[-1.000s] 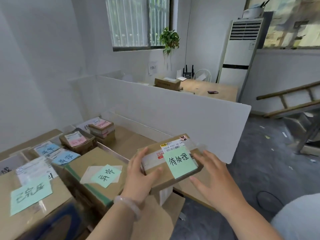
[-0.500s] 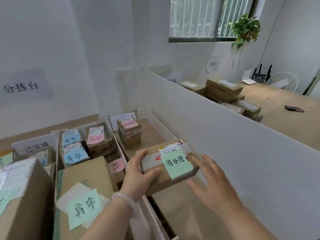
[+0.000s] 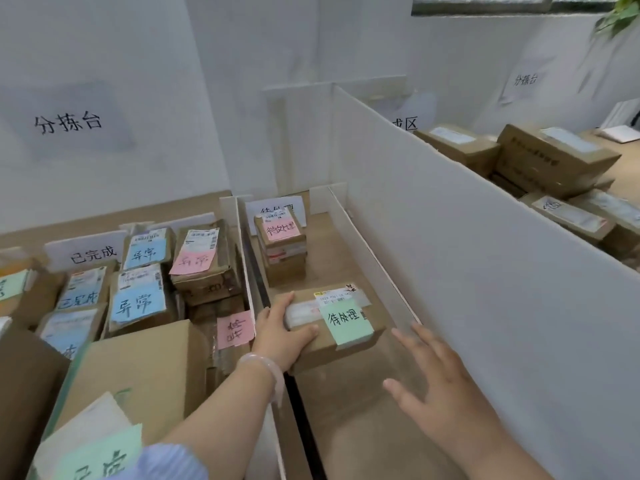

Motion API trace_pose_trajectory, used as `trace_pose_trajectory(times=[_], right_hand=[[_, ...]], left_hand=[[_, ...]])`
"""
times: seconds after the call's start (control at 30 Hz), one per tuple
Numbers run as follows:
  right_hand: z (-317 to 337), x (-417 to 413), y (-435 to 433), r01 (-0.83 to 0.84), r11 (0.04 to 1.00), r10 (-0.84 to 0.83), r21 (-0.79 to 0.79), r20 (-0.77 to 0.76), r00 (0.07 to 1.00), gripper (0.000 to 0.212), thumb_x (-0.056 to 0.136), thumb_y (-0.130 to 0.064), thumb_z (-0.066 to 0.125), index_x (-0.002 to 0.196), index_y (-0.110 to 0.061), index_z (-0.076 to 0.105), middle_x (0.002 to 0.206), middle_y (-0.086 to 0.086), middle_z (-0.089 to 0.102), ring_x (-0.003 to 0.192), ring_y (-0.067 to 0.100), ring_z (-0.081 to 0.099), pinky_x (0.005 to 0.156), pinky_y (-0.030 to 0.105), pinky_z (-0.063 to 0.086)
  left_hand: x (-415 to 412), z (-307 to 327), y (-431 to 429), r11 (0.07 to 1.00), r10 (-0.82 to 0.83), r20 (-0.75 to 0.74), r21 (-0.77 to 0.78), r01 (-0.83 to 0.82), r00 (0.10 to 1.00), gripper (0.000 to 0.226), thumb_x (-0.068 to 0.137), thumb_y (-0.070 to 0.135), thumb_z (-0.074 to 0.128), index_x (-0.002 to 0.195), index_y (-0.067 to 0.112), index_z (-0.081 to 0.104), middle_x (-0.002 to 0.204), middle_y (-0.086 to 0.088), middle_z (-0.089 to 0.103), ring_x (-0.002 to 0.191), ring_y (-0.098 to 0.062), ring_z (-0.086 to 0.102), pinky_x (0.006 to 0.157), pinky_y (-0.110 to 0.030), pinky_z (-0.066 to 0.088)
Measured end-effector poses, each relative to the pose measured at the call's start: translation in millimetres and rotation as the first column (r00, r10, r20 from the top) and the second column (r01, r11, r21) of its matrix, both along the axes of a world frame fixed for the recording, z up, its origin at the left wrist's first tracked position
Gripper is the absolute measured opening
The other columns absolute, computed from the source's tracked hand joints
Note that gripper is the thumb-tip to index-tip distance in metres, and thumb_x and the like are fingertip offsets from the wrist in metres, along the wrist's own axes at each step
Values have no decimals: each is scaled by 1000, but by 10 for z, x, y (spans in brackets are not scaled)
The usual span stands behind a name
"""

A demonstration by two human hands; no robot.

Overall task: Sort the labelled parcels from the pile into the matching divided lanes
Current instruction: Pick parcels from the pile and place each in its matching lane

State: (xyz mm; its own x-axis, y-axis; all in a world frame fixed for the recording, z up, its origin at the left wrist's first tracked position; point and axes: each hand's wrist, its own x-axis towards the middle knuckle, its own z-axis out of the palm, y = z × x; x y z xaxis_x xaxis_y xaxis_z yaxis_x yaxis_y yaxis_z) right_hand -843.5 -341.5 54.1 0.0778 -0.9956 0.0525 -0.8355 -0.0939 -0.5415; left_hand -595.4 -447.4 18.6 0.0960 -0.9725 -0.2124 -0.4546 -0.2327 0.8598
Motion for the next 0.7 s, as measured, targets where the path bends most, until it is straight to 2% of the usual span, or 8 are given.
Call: trace_pose_trajectory(times=[0.07,0.13,0.2,0.27,0.43,0.5,0.6,0.7], right_hand=[[-68,18,-141,7,999,-7,37,-4,1000,60,84,-61,58,125,-71,15,138,-46,-7,142,-6,5,113,19,15],[-131,49,-284,4,998,-4,67,4,1000,60,80,-68,54,123,-75,13,137,-48,-8,142,-6,7,111,17,16],[-220,65,-433,-2,998,1,63,11,1000,62,69,-79,39,122,-82,5,139,-47,-7,141,-5,9,113,21,21],[-307,90,-562,0,998,0,65,-6,1000,64,66,-81,30,121,-82,-2,141,-47,-9,141,-7,6,113,24,24],[-471,204,-758,-19,998,19,68,7,1000,65,70,-80,32,129,-77,7,148,-42,-6,141,-10,4,114,23,23],[-522,241,-796,-32,995,32,99,3,999,65,69,-81,31,129,-76,10,148,-42,-7,141,-11,2,113,20,21],[-558,280,-865,-46,993,46,105,1,999,65,66,-82,28,129,-74,13,145,-45,-9,137,-17,-1,112,17,18],[-562,324,-951,-57,993,61,107,-31,998,66,67,-83,24,131,-71,13,145,-45,-12,133,-21,-4,113,16,16]], left_hand=[[-4,-82,-263,1000,-6,7,22,6,1000,74,80,32,77,142,42,39,150,-4,31,118,-17,42,104,-28,33],[4,-165,-501,1000,-4,8,29,4,1000,74,80,30,77,143,42,39,148,-4,30,112,-14,41,101,-25,33],[29,-276,-709,999,12,14,40,-12,1000,74,80,29,77,143,42,40,149,-5,29,117,-17,43,103,-28,34],[68,-414,-868,997,32,13,65,-32,999,73,80,27,76,142,43,41,151,-5,26,126,-24,43,107,-33,34],[88,-681,-1056,982,83,24,166,-86,996,74,85,20,70,146,44,35,159,-5,17,136,-33,38,110,-44,40],[54,-724,-1054,976,64,117,200,-87,991,75,86,25,69,148,42,32,163,-2,8,141,-34,33,112,-47,39],[-5,-766,-991,974,-84,329,228,7,940,83,85,45,70,152,43,20,163,1,-10,150,-30,5,121,-47,18],[-33,-812,-983,969,-179,441,234,80,879,88,85,54,66,154,43,11,162,4,-15,150,-28,-7,122,-52,12]])
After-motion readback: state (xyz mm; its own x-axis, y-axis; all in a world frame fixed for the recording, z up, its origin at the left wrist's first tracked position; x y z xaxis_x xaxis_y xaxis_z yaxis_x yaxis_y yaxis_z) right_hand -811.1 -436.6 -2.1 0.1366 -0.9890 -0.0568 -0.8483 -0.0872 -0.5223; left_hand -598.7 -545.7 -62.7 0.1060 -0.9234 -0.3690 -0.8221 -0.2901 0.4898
